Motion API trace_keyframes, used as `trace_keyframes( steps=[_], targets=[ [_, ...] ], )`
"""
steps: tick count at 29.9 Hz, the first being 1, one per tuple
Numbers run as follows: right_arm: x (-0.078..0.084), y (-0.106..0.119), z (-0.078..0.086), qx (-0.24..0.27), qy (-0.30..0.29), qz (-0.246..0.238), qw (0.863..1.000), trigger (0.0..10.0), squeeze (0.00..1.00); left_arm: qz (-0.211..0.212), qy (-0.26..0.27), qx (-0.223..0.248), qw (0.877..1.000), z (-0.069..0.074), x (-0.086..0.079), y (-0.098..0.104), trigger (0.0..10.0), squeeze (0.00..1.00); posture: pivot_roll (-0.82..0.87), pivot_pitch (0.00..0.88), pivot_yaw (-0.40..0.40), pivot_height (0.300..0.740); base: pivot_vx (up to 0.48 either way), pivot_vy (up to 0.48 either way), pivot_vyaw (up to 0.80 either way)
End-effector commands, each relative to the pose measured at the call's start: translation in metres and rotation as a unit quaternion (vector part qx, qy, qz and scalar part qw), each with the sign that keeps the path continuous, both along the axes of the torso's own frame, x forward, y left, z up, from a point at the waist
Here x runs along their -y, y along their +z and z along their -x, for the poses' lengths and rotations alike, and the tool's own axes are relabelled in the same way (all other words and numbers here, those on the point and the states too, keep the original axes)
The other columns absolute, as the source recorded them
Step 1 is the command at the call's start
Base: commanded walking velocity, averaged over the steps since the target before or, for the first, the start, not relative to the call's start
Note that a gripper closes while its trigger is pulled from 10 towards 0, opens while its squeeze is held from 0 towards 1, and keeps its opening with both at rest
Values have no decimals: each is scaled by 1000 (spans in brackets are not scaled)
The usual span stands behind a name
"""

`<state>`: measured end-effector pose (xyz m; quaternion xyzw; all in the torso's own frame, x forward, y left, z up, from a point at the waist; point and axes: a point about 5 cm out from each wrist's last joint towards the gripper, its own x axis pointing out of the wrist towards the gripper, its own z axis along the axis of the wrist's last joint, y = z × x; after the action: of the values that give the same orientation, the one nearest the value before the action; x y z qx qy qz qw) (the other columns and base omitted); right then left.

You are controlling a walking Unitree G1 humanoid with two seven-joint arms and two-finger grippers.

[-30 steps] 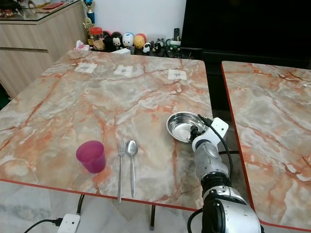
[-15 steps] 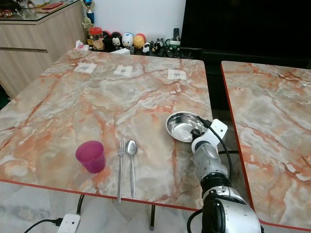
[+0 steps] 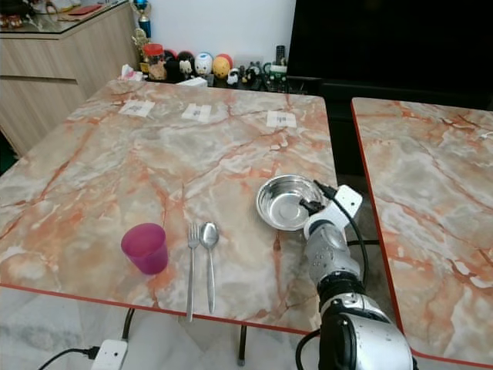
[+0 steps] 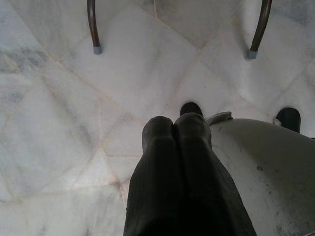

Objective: Setting the table

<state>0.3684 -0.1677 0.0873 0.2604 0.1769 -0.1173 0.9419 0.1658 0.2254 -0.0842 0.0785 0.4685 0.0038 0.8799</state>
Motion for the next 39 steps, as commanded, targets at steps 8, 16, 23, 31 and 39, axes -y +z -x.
trace_keyframes(
  steps=[8, 16, 23, 31, 39],
  targets=[
    [8, 7, 6, 92, -57, -29, 994, 0, 0, -3, -4, -8, 1000, 3, -1, -1, 10000, 0, 105, 0, -28, 740, 0, 0, 0],
    [5, 3, 36, 179, -57, -21, 982, 10000, 0, -5, -5, -10, 1000, 4, 0, -2, 10000, 0, 89, 0, -29, 740, 0, 0, 0],
    [-4, 11, 54, 217, -26, 3, 976, 10000, 0, -10, -14, -9, 1000, 3, -1, -1, 10000, 0, 78, 0, -28, 740, 0, -48, 0],
    [-10, 27, 56, 246, -14, 8, 969, 10000, 0, -10, -12, -7, 1000, 3, 0, -1, 10000, 0, 87, 0, -34, 740, 0, -442, 0],
    [-10, 29, 59, 248, -12, 16, 969, 10000, 0, -10, -12, -8, 1000, 3, 0, -1, 10000, 0, 85, 0, -33, 740, 0, -450, -390]
  ],
)
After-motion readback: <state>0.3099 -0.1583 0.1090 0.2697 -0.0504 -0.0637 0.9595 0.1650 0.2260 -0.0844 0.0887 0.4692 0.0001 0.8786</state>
